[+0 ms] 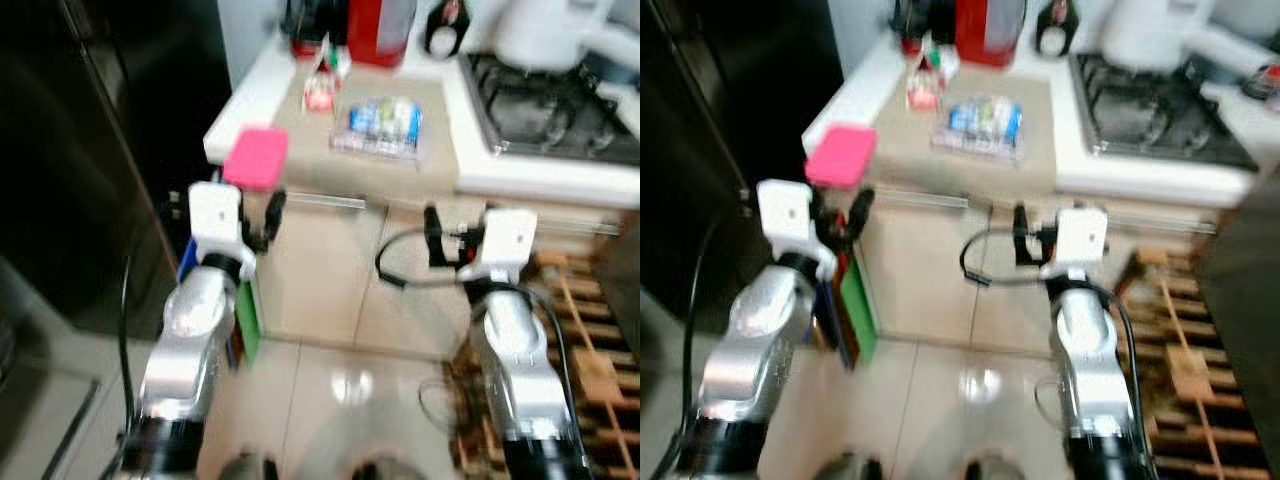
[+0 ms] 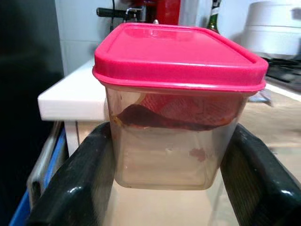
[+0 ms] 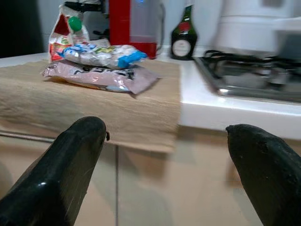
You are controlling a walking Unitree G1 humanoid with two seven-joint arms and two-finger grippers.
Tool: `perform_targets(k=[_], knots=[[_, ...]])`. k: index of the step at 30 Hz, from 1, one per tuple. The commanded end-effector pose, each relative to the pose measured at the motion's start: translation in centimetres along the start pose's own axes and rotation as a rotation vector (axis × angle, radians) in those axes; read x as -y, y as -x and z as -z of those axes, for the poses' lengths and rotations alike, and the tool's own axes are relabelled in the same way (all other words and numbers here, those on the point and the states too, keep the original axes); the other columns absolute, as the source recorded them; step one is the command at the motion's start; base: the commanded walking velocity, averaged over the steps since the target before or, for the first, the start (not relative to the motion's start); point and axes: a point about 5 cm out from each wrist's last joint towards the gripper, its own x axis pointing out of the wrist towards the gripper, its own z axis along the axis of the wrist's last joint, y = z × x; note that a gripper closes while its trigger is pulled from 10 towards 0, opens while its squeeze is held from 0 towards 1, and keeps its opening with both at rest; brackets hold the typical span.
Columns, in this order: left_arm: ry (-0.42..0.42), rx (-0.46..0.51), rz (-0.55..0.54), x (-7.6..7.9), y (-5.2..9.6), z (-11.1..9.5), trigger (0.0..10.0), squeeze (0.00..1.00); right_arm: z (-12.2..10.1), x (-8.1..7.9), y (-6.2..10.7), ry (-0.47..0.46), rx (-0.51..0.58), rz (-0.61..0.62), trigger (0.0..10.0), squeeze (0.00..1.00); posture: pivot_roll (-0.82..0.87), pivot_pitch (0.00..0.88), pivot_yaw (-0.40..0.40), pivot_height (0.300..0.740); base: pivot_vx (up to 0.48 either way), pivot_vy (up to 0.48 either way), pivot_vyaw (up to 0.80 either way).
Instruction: Restocking fridge
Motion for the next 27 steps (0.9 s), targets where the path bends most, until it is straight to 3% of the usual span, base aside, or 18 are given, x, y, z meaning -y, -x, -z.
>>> perform_targets(k=[1, 19, 27], knots=[[-0.008, 0.012, 0.001, -0.27, -0.1, -0.28, 10.0, 0.0, -0.22, -0.23, -0.12, -0.008, 0.015, -0.007, 10.0, 0.0, -0.08, 0.01, -0.003, 0.74, -0.292, 0.0, 0.0], [-0.008, 0.008, 0.013, 0.07, -0.06, 0.02, 10.0, 0.0, 0.01, 0.03, 0.07, -0.004, 0.013, 0.005, 10.0, 0.0, -0.09, 0.015, 0.003, 0.74, -0.31, 0.0, 0.0], [-0.003, 0.001, 0.026, 0.24, 0.13, 0.26, 10.0, 0.0, 0.12, 0.1, 0.23, 0.002, 0.009, 0.004, 10.0, 0.0, -0.1, 0.016, 0.004, 0.74, 0.0, -0.059, 0.0]])
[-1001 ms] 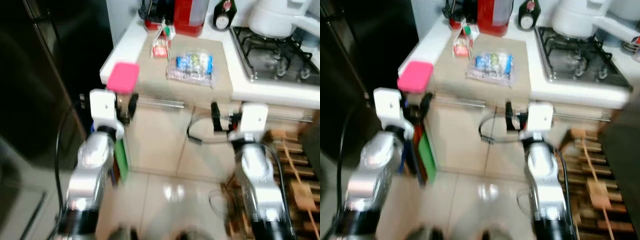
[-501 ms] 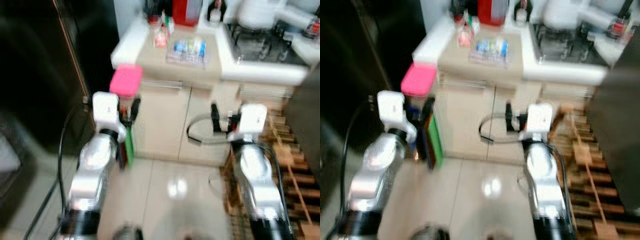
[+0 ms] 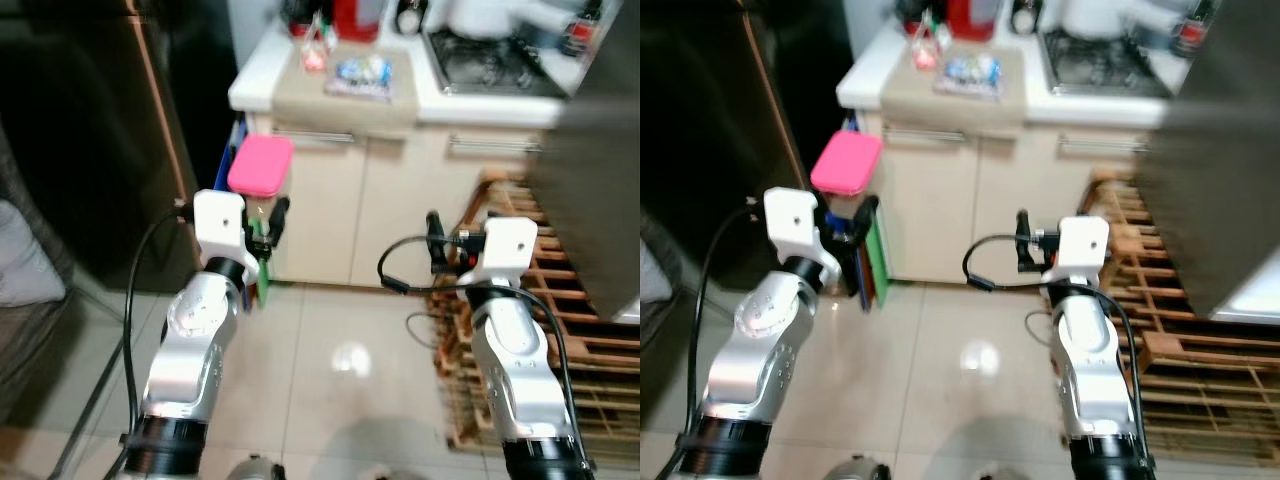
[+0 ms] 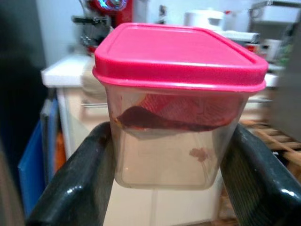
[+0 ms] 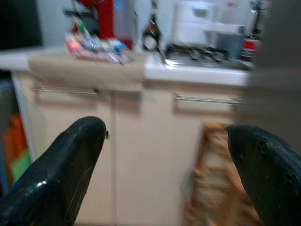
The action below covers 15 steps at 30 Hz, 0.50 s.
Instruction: Restocking fridge
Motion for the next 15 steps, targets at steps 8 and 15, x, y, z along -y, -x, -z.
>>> perform_targets(k=[8, 15], knots=[[0.002, 0.015, 0.024, 0.31, -0.06, -0.27, 10.0, 0.0, -0.44, 0.12, -0.1, 0.01, 0.019, -0.006, 10.0, 0.0, -0.11, 0.012, 0.007, 0.74, 0.0, -0.471, 0.0], [-0.005, 0.022, 0.045, 0.6, 0.26, -0.34, 10.0, 0.0, -0.22, 0.32, 0.2, 0.018, 0.01, -0.007, 10.0, 0.0, -0.1, 0.017, 0.009, 0.74, 0.0, -0.469, 0.0]])
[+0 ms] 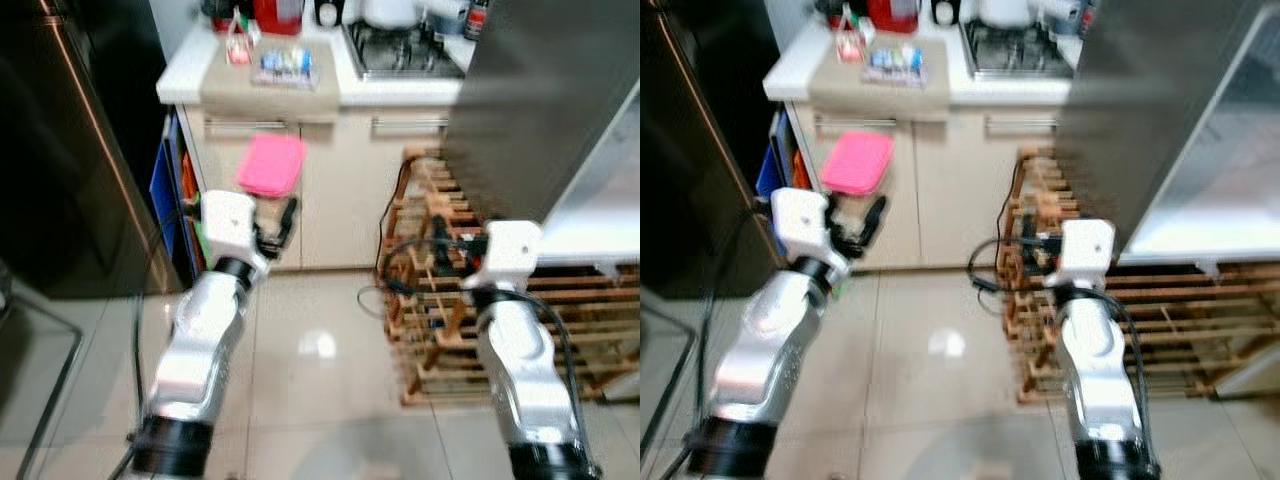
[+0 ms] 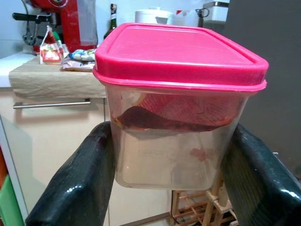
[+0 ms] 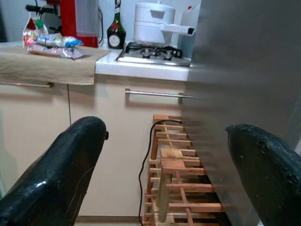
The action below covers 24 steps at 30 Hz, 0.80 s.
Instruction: Restocking fridge
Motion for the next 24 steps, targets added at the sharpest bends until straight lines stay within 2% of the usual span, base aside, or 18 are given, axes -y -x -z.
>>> perform_targets(k=[1, 24], knots=[[-0.018, 0.015, -0.014, -0.63, 0.41, -0.36, 10.0, 0.0, -0.02, -0.43, 0.12, -0.008, 0.003, -0.017, 10.0, 0.0, -0.1, 0.017, 0.009, 0.74, 0.0, -0.472, 0.0], [-0.007, 0.041, 0.002, -0.44, 0.14, -0.84, 10.0, 0.0, -0.29, -0.84, -0.25, -0.013, 0.014, -0.029, 10.0, 0.0, -0.1, 0.012, -0.001, 0.74, 0.0, -0.472, 0.0]])
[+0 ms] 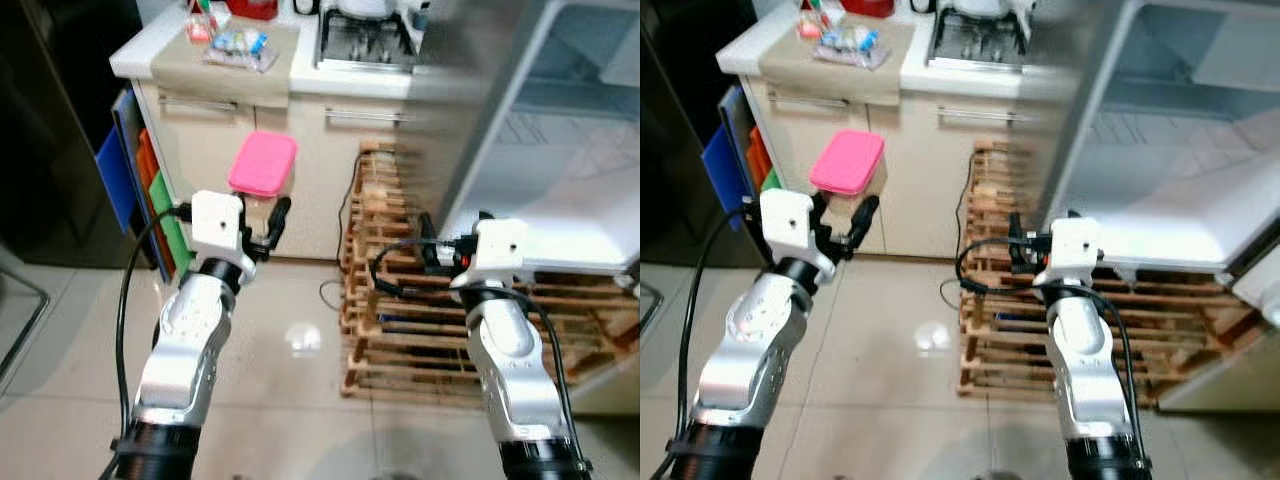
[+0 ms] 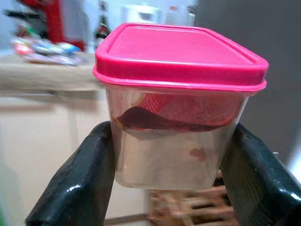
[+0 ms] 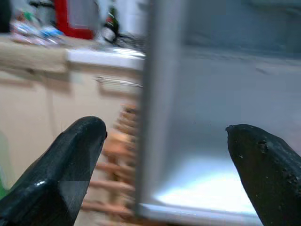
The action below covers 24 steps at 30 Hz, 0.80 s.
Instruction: Restocking fridge
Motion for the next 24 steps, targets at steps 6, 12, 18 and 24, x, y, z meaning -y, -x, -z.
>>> perform_targets(k=[6, 12, 18, 24], knots=[[0.005, 0.032, 0.037, 0.8, -0.6, -0.7, 10.0, 0.0, -0.5, 0.6, -0.3, 0.005, 0.019, 0.019, 10.0, 0.0, -0.11, 0.012, -0.002, 0.74, 0.0, -0.472, 0.0], [0.008, 0.031, 0.042, 0.9, -0.8, -0.7, 10.0, 0.0, -0.5, 0.6, -0.3, 0.005, 0.02, 0.02, 10.0, 0.0, -0.11, 0.013, 0.0, 0.74, 0.0, -0.472, 0.0], [0.008, 0.008, 0.034, 0.8, -1.6, -0.5, 10.0, 0.0, -0.6, 0.6, -0.2, 0.003, 0.024, 0.02, 10.0, 0.0, -0.11, 0.0, 0.011, 0.74, 0.0, -0.364, 0.0], [0.002, 0.03, 0.091, 1.7, -3.7, -1.3, 10.0, 0.0, -0.6, 0.4, -0.9, -0.009, 0.036, 0.037, 10.0, 0.0, -0.12, 0.0, 0.042, 0.74, 0.0, 0.0, 0.0]])
